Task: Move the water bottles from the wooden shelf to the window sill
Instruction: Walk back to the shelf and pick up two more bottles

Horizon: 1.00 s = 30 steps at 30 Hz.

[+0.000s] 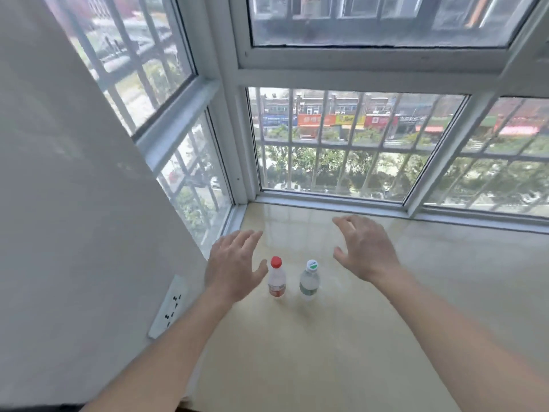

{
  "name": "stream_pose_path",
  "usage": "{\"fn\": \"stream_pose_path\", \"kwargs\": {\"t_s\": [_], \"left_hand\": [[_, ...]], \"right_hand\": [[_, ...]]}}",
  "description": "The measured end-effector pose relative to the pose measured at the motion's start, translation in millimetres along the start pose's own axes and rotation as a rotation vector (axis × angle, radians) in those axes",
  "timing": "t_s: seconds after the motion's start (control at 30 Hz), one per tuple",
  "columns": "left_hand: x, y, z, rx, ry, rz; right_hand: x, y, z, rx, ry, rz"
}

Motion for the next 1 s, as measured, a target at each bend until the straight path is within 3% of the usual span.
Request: {"fn": "stream_pose_path", "kwargs": {"t_s": [0.23,0.57,0.73,1.0], "left_hand": [[73,21,7,-0.048,0.103,0.079],[102,60,19,-0.113,0.183,0.026],[101,94,33,-0.234,0.185,-0.005],[94,188,37,-0.573,0.151,-0.124]], "right_hand": [[83,-35,-15,0.068,0.213,-0.022],[121,-41,-45,0.079,0.354,-0.01],[134,-10,-71,-0.064,0.368,-0.046],[150,51,-166,-0.438,0.431,-0.117]]}}
Point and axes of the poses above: each hand's wrist, its own z-axis towards the middle knuckle, its own x-axis out of the back of the hand, y = z × x, the point moved 4 cm from there along z, towards the middle knuckle, and after that the axes turned 8 degrees about -x, right-handed, at the moved point
